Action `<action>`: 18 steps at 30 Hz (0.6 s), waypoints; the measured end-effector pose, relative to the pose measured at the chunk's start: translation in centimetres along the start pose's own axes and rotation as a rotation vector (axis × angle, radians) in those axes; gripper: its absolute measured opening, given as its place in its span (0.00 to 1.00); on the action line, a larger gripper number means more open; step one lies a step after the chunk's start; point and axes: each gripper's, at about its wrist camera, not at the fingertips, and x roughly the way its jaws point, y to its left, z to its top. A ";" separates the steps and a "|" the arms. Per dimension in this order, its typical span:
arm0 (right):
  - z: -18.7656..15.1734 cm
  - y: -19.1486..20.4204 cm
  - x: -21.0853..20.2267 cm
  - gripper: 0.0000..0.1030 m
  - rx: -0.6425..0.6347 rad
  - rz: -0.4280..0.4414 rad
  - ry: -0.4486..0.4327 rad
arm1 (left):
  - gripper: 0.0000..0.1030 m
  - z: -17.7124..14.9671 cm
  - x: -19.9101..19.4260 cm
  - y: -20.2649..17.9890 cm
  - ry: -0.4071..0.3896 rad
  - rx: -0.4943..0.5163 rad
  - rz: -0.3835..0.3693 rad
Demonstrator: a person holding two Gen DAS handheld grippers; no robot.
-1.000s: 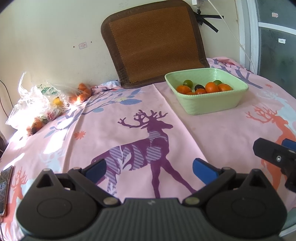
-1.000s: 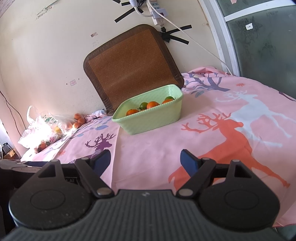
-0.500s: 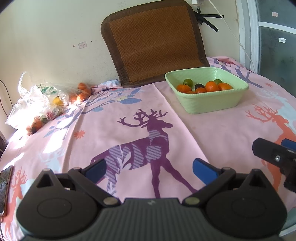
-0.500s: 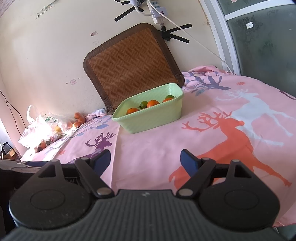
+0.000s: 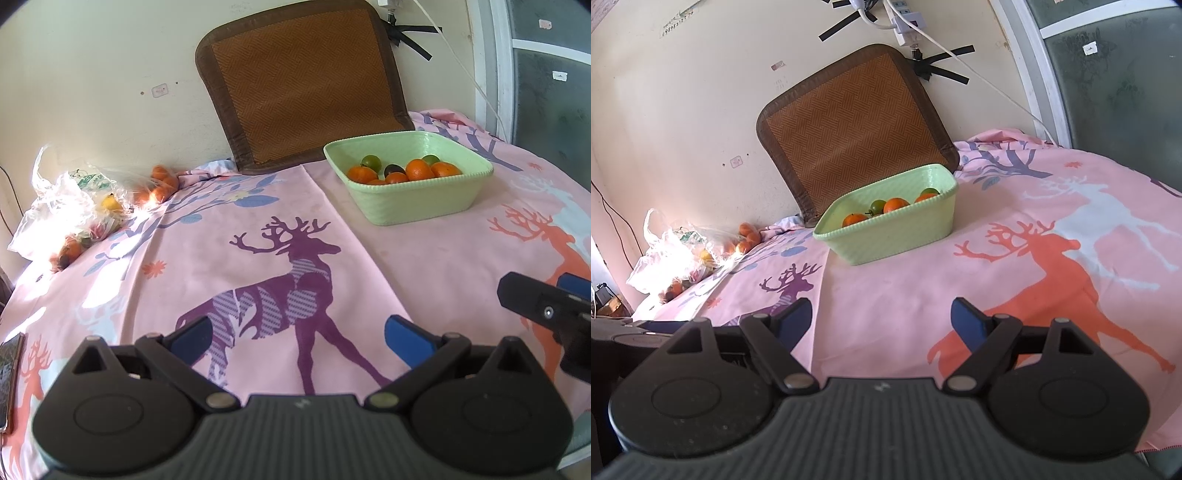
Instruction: Organize fruits
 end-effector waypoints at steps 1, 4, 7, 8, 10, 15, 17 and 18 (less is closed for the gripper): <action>0.0 0.0 0.0 0.82 0.000 0.000 0.000 | 1.00 0.0 0.0 0.0 0.001 0.000 0.000; -0.1 -0.1 0.2 0.82 0.002 0.000 0.002 | 1.00 0.0 0.1 -0.1 0.002 0.001 -0.001; -0.1 -0.1 0.2 0.82 0.001 0.001 0.002 | 1.00 0.0 0.1 -0.1 0.002 0.001 -0.002; -0.1 -0.1 0.2 0.82 0.001 0.000 0.002 | 1.00 0.0 0.1 -0.1 0.001 0.001 -0.003; -0.1 -0.1 0.2 0.82 0.002 0.000 0.001 | 1.00 0.0 0.1 -0.2 -0.001 0.003 -0.004; -0.1 -0.1 0.2 0.82 0.002 0.000 0.002 | 1.00 -0.1 0.1 -0.2 -0.001 0.005 -0.006; -0.1 -0.1 0.2 0.82 0.002 0.000 0.002 | 1.00 -0.1 0.1 -0.2 -0.002 0.005 -0.006; -0.1 -0.1 0.2 0.82 0.002 0.000 0.002 | 1.00 -0.1 0.1 -0.2 -0.002 0.005 -0.006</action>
